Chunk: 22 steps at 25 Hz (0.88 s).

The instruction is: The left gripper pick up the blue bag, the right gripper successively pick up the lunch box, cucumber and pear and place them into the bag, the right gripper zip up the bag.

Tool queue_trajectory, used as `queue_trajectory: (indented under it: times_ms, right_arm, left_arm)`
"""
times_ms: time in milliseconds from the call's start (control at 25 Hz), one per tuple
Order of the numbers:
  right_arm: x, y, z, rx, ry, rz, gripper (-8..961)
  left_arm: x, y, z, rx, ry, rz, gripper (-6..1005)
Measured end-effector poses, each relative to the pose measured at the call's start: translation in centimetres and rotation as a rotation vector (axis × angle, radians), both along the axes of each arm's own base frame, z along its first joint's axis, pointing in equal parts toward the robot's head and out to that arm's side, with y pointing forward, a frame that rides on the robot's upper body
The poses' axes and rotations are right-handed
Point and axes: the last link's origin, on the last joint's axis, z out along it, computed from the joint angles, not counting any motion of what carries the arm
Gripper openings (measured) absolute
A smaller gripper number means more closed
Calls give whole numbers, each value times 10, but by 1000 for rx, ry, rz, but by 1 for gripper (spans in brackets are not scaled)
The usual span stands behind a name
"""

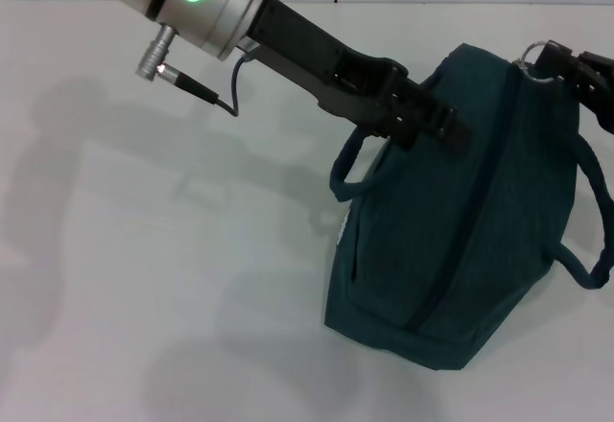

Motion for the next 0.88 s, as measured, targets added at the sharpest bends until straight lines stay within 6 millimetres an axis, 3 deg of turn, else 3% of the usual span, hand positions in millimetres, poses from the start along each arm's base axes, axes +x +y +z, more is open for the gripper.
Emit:
queue_trajectory:
  times_ms: [80, 280, 520, 880]
  right_arm:
    - [1, -1, 0, 0, 0, -2, 46]
    - [1, -1, 0, 1, 1, -4, 47]
    - [1, -2, 3, 6, 12, 4, 47]
    - [4, 0, 14, 22, 14, -2, 48]
  left_arm:
    - [-1, 1, -4, 13, 13, -4, 652]
    - [-5, 0, -18, 24, 66, -15, 848]
    - [-4, -1, -24, 31, 70, -18, 832]
    - [-8, -2, -21, 43, 53, -113, 681]
